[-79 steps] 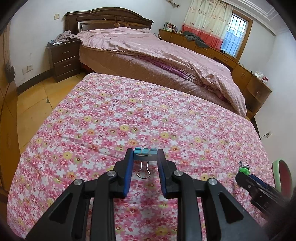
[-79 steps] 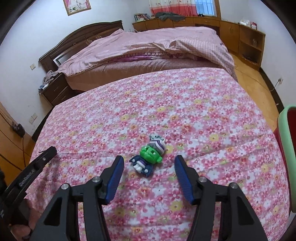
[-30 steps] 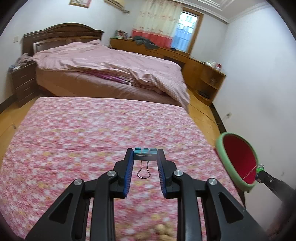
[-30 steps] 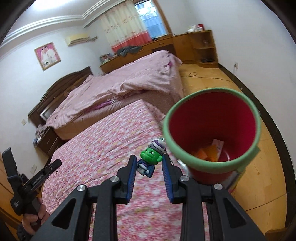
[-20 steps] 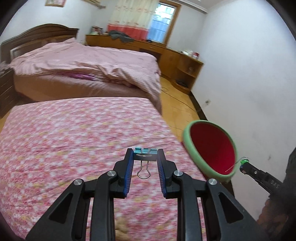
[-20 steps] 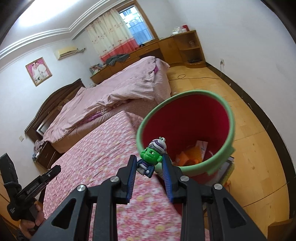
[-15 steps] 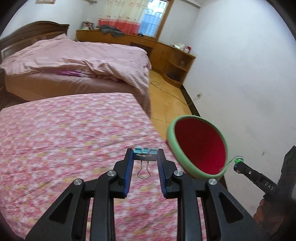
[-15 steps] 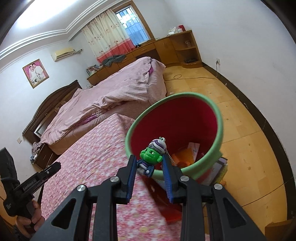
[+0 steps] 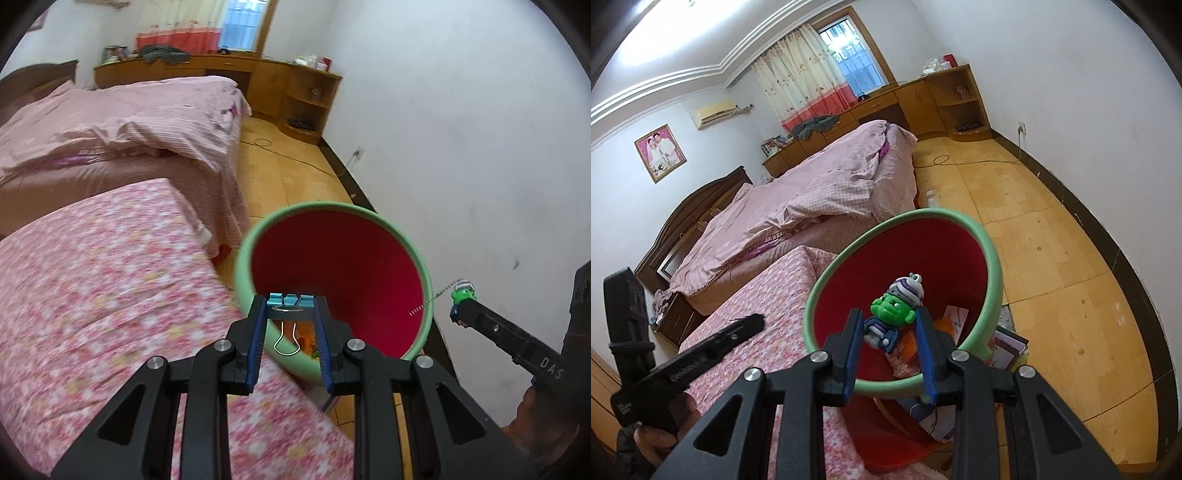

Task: Collect trash

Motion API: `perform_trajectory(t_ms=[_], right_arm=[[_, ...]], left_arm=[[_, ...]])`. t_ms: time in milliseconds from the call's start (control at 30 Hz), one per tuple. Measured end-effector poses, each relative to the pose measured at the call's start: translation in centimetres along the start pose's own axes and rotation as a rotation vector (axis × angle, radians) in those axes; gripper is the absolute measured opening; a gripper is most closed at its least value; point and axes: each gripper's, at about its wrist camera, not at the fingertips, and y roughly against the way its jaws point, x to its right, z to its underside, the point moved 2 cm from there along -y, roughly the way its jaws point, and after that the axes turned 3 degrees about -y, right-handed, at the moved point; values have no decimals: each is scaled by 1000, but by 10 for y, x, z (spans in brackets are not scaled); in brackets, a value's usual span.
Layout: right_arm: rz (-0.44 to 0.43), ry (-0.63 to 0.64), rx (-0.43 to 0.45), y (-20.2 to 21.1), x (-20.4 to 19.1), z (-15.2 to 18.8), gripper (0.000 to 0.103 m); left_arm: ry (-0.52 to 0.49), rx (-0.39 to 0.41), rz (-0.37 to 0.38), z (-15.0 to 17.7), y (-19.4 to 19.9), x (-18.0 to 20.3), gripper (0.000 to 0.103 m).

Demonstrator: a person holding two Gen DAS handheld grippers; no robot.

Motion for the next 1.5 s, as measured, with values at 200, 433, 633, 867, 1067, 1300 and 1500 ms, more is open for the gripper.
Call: perform_trajectory(t_ms=[200,433,633,867,1067,1300,1500], right_arm=[[-1,-35,-19,-17,19,-2,31],[-4,-48,-51,-36,30,-1,32],[-8,-55,-74,-52,31,-3,35],[-9,-55,-66,-42,26,-2,45],[-9,-27,-42,-19,10,2,56],[-14,25,-24,9,-18,13,65],[-22,67,3,32,-45,29,75]], left_arm=[[-33,-55,8,2,-33,10,25],[-29,-104,-10,9,-50,11,39],[-4,-92,-33,9,-42,5,42],[14,-73,-61,9,-18,-4,42],[38,-45,-87,17,16,-11,42],[75,-2,-161,33,65,-26,44],[129,38,-224,53,109,-43,50]])
